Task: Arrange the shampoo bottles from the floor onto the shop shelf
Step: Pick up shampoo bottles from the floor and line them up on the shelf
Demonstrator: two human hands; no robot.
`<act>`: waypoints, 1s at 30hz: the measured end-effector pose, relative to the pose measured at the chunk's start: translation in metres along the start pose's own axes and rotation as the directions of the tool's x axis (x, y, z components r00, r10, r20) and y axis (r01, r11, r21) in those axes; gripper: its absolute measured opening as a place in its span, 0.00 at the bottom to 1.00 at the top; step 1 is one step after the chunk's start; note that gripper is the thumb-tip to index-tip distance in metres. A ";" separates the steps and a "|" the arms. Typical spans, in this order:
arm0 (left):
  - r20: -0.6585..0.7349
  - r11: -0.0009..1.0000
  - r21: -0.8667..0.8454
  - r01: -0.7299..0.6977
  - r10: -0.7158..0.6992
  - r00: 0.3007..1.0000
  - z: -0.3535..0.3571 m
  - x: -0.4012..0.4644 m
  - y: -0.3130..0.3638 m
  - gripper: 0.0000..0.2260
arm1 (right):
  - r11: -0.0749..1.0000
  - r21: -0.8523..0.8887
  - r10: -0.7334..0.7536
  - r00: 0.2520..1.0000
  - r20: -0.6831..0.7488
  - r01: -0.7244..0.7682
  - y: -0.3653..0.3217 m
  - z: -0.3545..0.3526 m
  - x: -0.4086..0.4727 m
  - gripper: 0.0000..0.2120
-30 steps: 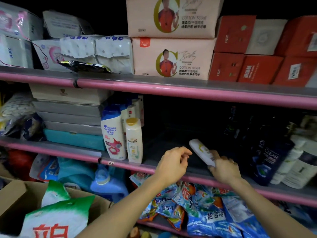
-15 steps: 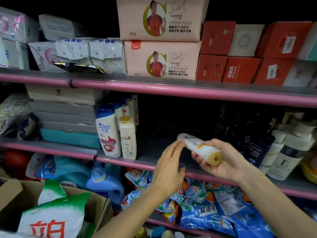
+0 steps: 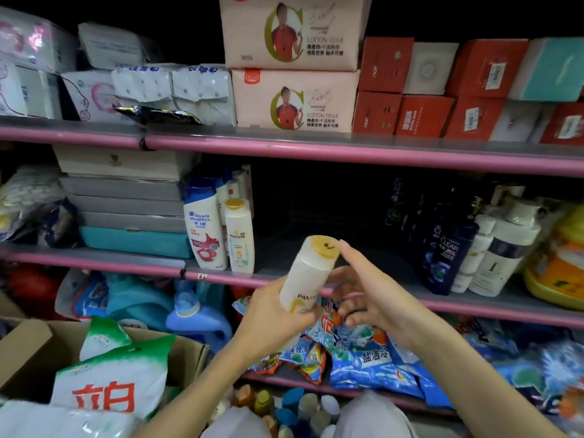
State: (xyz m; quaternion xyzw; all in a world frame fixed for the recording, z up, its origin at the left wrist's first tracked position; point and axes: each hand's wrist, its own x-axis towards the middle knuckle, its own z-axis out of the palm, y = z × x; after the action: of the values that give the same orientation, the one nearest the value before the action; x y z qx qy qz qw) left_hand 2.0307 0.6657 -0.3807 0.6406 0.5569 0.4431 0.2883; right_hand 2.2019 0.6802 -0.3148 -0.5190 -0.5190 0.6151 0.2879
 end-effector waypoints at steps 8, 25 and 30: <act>0.150 0.971 -0.177 0.162 -0.136 0.979 0.007 -0.024 0.004 0.13 | 0.974 0.217 -0.088 0.994 0.071 0.070 0.001 0.022 -0.002 0.28; 0.196 0.926 -0.283 0.249 -0.199 0.960 0.001 -0.015 -0.003 0.08 | 0.989 0.107 -0.114 0.980 0.161 0.098 0.013 0.029 0.012 0.27; 0.181 0.900 -0.344 0.268 -0.217 0.959 -0.002 -0.001 -0.014 0.12 | 0.975 -0.012 -0.217 0.960 0.176 0.223 0.026 0.040 0.031 0.21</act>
State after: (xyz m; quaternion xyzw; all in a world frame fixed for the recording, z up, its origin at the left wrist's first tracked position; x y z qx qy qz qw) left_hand 2.0228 0.6673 -0.3918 0.5305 0.5190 0.4540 0.4931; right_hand 2.1599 0.6869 -0.3525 -0.4071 -0.6061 0.6139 0.3001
